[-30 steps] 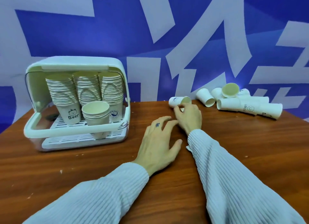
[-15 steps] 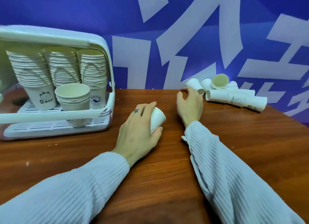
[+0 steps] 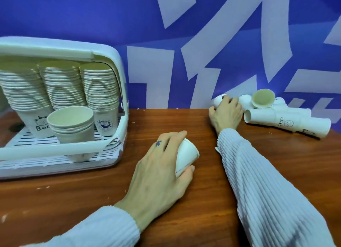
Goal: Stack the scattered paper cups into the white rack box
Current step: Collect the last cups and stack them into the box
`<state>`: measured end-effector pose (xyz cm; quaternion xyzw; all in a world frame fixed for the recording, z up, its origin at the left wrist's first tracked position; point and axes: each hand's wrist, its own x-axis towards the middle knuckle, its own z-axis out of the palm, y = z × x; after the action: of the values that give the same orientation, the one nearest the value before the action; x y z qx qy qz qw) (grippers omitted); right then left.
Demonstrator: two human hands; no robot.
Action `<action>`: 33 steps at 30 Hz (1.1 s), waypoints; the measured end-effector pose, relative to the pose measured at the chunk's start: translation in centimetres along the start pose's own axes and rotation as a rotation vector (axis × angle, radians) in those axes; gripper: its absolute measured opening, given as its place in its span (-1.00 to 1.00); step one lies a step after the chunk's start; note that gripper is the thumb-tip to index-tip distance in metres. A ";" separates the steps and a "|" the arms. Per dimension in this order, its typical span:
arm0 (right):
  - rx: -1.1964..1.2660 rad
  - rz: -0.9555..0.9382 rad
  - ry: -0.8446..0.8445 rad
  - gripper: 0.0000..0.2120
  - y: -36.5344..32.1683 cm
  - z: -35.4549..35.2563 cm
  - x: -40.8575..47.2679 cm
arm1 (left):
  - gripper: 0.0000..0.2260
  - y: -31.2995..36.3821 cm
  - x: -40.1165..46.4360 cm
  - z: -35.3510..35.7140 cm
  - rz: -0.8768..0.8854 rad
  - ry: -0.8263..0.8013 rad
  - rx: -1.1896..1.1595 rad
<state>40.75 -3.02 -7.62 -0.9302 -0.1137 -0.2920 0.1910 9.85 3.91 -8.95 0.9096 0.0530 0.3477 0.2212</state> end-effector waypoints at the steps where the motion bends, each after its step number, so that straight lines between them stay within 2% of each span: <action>1: 0.025 0.009 0.001 -0.49 0.1 -0.2 -0.1 | -0.35 0.0 0.0 -0.1 0.003 0.000 0.000; 4: 0.060 0.065 -0.090 -0.30 0.7 -0.3 -0.3 | -0.36 0.2 -0.2 -0.3 0.017 -0.012 0.001; 9: 0.164 0.115 -0.211 -0.39 0.3 -1.0 -1.2 | -0.36 0.0 -0.1 -0.4 -0.019 -0.016 -0.023; 13: 0.335 0.120 -0.346 -0.14 -0.6 -3.6 -4.0 | -0.36 0.1 -0.1 -0.9 -0.105 -0.048 -0.063; 17: 0.375 0.027 -0.382 -0.28 -1.1 -6.9 -8.6 | -0.34 0.5 -0.4 -1.9 -0.231 -0.087 -0.085; 21: 0.477 0.062 -0.385 -0.33 -0.8 -10.4 -12.5 | -0.34 1.4 -1.2 -3.1 -0.293 -0.085 -0.110; 24: 0.588 0.114 -0.236 -0.37 -1.0 -13.2 -14.7 | -0.35 2.2 -1.9 -4.7 -0.294 -0.004 -0.177; 26: 0.685 0.129 -0.167 -0.30 -1.6 -14.6 -15.8 | -0.38 2.4 -2.3 -6.5 -0.282 0.079 -0.250; 30: 1.008 0.048 -0.263 -0.01 -5.4 -16.5 -17.6 | -0.44 1.3 -2.9 -11.4 -0.282 0.297 -0.342; 33: 1.086 -0.118 -0.294 -0.10 -10.6 -18.3 -18.8 | -0.43 -0.2 -3.4 -15.1 -0.317 0.462 -0.344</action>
<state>13.06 -3.07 -1.78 -0.7214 -0.3248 -0.0693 0.6077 -2.58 8.77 -1.18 0.7365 0.1832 0.5099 0.4050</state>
